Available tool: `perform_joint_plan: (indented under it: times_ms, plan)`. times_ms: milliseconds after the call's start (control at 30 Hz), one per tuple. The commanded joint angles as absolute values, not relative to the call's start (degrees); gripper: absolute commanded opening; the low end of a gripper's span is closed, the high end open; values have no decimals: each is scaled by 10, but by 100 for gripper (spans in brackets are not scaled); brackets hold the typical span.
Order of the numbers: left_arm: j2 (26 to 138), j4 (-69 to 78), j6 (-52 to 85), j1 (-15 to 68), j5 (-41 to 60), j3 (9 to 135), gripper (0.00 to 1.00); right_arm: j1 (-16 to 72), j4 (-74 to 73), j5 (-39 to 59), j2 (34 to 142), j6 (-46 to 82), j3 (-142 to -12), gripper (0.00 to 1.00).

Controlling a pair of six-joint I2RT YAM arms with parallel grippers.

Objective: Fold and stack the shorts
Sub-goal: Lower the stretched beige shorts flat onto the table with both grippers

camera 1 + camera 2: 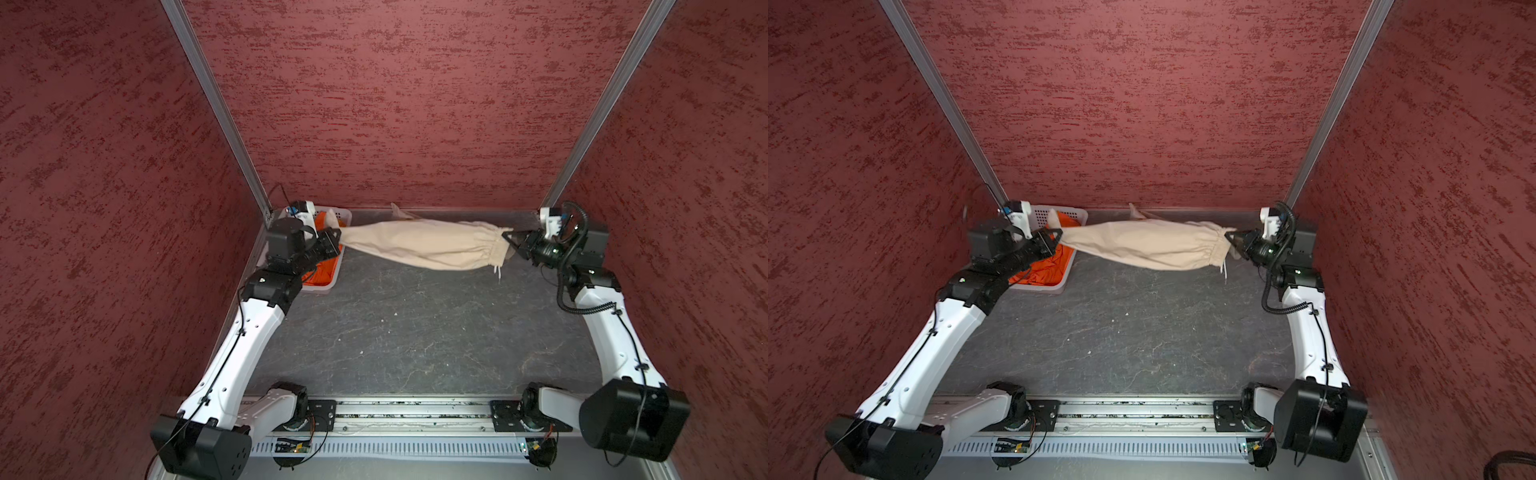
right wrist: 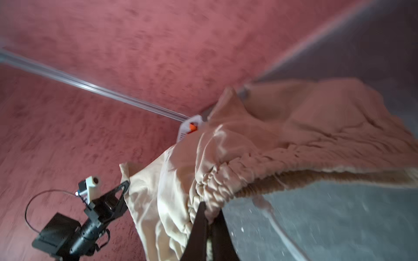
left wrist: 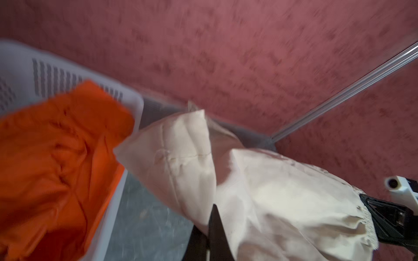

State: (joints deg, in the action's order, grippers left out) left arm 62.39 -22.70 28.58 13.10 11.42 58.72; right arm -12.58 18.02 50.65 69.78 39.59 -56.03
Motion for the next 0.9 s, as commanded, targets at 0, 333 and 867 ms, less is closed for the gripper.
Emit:
perform_joint_plan:
  times_ms: [0,333,867]
  plan:
    - [609,-234,342,179,96,493,0,-138,270,487,681,353,-497,0]
    - [602,-250,361,216,62,476,0,-141,331,476,687,333,-538,0]
    - [609,-300,359,247,57,413,0,-141,447,354,694,270,-416,31]
